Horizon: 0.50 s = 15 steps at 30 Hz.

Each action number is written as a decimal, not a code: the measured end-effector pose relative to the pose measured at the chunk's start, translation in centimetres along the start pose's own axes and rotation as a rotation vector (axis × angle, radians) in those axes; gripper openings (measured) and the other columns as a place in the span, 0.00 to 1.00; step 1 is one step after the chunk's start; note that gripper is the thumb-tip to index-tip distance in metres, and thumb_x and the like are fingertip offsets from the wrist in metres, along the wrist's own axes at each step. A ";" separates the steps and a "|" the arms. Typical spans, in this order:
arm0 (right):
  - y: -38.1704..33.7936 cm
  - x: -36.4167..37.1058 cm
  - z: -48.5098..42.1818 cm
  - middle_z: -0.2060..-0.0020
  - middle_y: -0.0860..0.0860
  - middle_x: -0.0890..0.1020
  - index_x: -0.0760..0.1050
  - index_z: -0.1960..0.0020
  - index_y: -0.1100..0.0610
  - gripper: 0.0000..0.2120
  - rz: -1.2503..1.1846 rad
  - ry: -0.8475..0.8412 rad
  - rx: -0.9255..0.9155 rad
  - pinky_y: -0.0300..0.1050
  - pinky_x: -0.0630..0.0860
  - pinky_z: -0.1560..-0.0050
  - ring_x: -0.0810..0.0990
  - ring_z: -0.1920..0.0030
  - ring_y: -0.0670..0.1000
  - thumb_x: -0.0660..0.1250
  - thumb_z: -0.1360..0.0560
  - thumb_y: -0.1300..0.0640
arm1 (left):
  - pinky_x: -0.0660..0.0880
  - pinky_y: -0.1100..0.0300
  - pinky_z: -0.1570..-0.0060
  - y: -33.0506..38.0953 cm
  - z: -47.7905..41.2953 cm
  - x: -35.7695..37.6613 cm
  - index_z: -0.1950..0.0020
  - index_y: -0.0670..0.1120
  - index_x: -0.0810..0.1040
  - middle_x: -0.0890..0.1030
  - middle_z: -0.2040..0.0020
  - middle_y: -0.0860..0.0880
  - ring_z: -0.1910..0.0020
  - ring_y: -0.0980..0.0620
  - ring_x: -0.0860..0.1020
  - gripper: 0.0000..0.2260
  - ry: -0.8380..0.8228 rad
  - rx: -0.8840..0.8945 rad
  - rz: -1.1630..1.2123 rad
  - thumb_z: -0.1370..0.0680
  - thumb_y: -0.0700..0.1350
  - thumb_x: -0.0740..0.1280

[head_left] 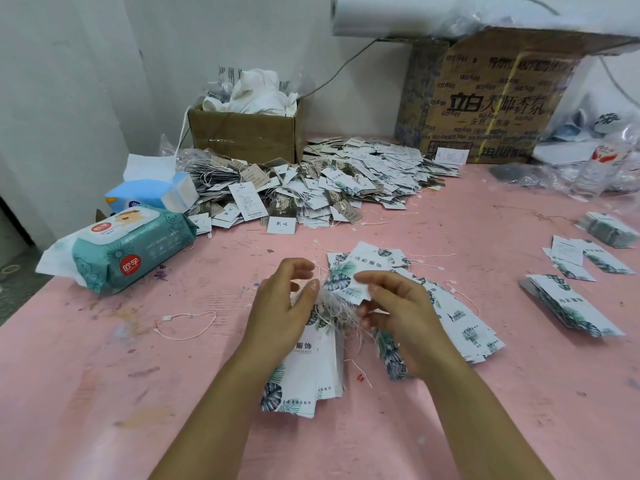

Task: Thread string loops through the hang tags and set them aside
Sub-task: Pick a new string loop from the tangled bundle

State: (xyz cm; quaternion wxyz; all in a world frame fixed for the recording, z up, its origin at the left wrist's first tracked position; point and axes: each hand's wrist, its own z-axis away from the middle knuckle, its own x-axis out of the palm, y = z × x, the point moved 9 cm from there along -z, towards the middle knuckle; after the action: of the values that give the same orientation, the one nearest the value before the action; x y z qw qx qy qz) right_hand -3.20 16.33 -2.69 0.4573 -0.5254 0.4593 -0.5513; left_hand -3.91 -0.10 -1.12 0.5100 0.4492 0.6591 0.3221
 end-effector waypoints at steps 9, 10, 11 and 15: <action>1.2 -0.4 -0.4 0.52 0.56 0.72 0.62 0.30 0.57 0.22 -0.062 0.066 0.101 0.42 0.79 0.69 0.77 0.67 0.51 0.60 0.22 0.68 | 0.69 0.47 0.41 -1.9 -0.2 -0.2 0.45 0.52 0.72 0.77 0.52 0.56 0.43 0.46 0.73 0.09 -0.062 -0.157 -0.201 0.24 0.45 0.67; 1.3 -0.4 -0.4 0.52 0.56 0.72 0.61 0.30 0.57 0.23 -0.052 0.065 0.100 0.42 0.79 0.69 0.78 0.68 0.51 0.60 0.22 0.68 | 0.69 0.48 0.41 -1.9 -0.2 -0.1 0.46 0.52 0.73 0.77 0.53 0.56 0.43 0.46 0.73 0.09 -0.067 -0.156 -0.217 0.25 0.45 0.68; 1.3 -0.4 -0.3 0.51 0.57 0.72 0.61 0.30 0.57 0.22 -0.047 0.064 0.100 0.42 0.79 0.69 0.78 0.68 0.50 0.59 0.22 0.68 | 0.69 0.49 0.41 -1.8 -0.2 -0.1 0.46 0.53 0.74 0.78 0.53 0.56 0.44 0.47 0.73 0.09 -0.069 -0.150 -0.233 0.25 0.45 0.68; 1.1 -0.4 -0.2 0.46 0.58 0.74 0.65 0.33 0.55 0.19 -0.051 0.052 0.100 0.41 0.80 0.66 0.81 0.67 0.49 0.60 0.22 0.66 | 0.68 0.52 0.42 -1.2 -0.2 -0.2 0.55 0.56 0.76 0.79 0.55 0.56 0.52 0.54 0.73 0.06 -0.046 -0.089 -0.274 0.26 0.45 0.69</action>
State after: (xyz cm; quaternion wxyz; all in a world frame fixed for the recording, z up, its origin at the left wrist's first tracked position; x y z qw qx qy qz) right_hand -3.32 16.50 -3.85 0.4567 -0.4989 0.4293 -0.5984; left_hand -4.44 -0.76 -2.02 0.5836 0.3392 0.6874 0.2680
